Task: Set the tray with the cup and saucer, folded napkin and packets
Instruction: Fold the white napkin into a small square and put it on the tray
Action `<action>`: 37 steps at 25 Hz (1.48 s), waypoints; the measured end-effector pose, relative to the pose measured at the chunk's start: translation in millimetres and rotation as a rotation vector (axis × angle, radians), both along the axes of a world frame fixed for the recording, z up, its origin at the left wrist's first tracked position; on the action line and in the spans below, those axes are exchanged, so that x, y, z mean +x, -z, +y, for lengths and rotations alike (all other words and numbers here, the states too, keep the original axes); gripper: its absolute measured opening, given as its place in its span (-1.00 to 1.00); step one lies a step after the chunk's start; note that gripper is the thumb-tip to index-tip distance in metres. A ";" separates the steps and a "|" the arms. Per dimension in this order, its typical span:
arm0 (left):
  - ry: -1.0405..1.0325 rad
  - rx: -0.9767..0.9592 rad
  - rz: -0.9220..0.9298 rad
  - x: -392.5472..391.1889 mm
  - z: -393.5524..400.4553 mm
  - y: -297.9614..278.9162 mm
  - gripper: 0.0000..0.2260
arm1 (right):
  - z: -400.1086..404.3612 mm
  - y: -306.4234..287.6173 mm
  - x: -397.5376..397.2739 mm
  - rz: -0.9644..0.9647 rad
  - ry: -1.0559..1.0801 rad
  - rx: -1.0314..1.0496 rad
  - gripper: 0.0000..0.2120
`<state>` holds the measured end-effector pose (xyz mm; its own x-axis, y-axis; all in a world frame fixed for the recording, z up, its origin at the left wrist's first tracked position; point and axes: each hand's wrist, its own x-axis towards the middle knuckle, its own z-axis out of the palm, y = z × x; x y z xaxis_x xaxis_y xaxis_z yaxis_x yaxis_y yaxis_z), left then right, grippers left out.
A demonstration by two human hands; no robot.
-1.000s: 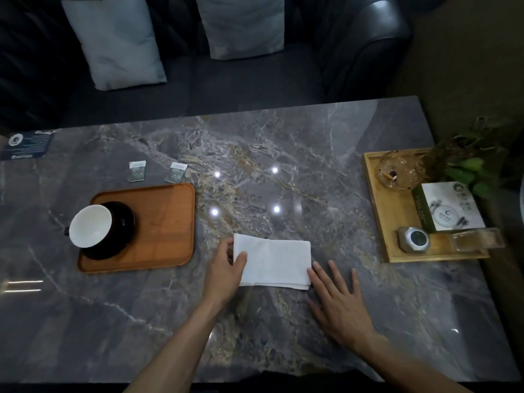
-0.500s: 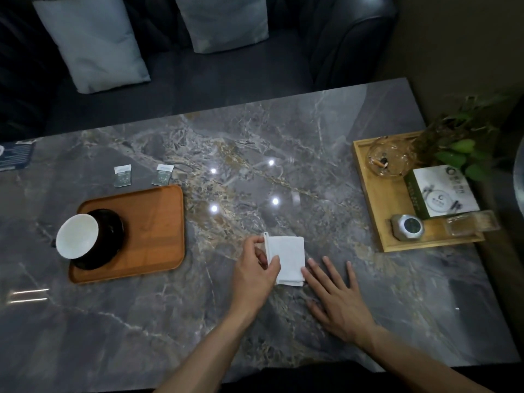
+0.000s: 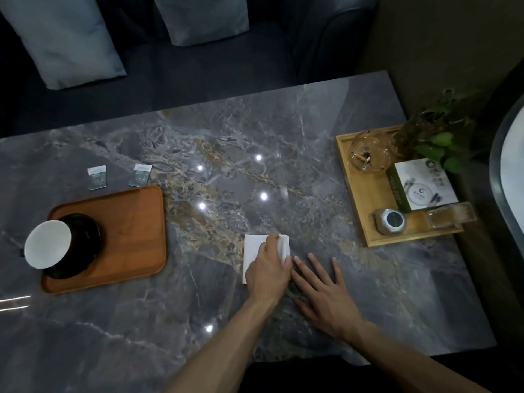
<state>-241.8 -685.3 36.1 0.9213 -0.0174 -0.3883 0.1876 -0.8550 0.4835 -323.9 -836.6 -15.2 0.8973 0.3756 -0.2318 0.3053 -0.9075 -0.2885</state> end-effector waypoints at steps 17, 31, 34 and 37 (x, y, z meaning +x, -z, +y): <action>0.097 -0.034 -0.254 0.0 71.3 19.5 -0.75 | 51.4 -37.0 50.2 -0.238 0.205 0.232 -0.50; 0.478 0.253 -0.212 -0.2 67.6 55.2 -0.45 | 43.7 1.2 75.0 -0.025 0.023 -0.036 -0.43; 0.487 0.274 -0.181 0.4 68.0 60.6 -0.42 | 40.1 8.9 77.4 -0.003 -0.009 -0.049 -0.40; 0.495 0.271 -0.162 0.2 67.7 62.2 -0.40 | 39.4 14.3 76.5 0.004 -0.013 -0.047 -0.36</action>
